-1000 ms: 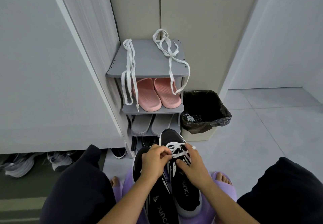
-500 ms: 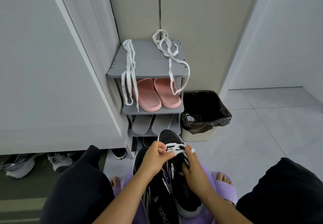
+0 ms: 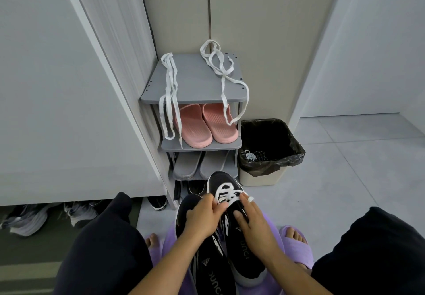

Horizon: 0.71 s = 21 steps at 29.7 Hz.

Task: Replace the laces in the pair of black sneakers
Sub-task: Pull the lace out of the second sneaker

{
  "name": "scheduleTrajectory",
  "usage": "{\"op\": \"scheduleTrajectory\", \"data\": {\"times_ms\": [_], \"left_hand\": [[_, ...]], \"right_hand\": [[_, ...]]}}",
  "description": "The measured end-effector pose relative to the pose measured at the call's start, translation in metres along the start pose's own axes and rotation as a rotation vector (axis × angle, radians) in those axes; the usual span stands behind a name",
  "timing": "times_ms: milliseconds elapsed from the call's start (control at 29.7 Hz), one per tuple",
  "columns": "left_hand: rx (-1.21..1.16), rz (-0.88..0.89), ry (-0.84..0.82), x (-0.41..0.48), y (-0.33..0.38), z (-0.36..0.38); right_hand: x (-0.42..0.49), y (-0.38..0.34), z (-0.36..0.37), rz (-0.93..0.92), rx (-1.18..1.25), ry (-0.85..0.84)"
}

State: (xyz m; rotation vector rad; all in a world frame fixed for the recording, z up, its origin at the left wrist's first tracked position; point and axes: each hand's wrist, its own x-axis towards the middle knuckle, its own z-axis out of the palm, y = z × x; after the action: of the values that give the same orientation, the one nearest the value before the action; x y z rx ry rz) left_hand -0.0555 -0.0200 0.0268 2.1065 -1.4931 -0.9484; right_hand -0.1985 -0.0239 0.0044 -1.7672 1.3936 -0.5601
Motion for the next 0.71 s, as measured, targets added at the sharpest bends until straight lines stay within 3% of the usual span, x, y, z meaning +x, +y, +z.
{"op": "scheduleTrajectory", "data": {"times_ms": [101, 202, 270, 371, 472, 607, 641, 708], "left_hand": [[-0.01, 0.088, 0.126, 0.003, 0.004, -0.001], [-0.209, 0.067, 0.309, 0.008, 0.007, -0.017], [-0.251, 0.016, 0.231, 0.007, 0.007, -0.021], [-0.015, -0.03, 0.001, -0.002, 0.009, -0.006], [0.091, 0.048, 0.081, -0.002, 0.009, 0.004], [-0.422, 0.06, 0.421, 0.009, 0.012, -0.028], [-0.486, 0.039, 0.45, 0.013, 0.01, -0.035], [-0.419, -0.039, 0.295, 0.014, 0.007, -0.037]], "right_hand": [[-0.001, 0.0, 0.001, -0.002, 0.009, 0.013], [-0.001, -0.001, -0.001, 0.005, 0.011, 0.024], [-0.001, 0.0, -0.002, -0.006, 0.004, 0.034], [-0.001, -0.002, -0.001, -0.022, -0.001, 0.022], [-0.001, -0.001, 0.0, -0.03, 0.001, 0.029], [-0.001, 0.0, -0.001, -0.02, 0.003, 0.042], [-0.001, 0.001, -0.001, -0.02, 0.003, 0.042], [0.0, 0.001, 0.0, -0.023, 0.004, 0.038]]}}
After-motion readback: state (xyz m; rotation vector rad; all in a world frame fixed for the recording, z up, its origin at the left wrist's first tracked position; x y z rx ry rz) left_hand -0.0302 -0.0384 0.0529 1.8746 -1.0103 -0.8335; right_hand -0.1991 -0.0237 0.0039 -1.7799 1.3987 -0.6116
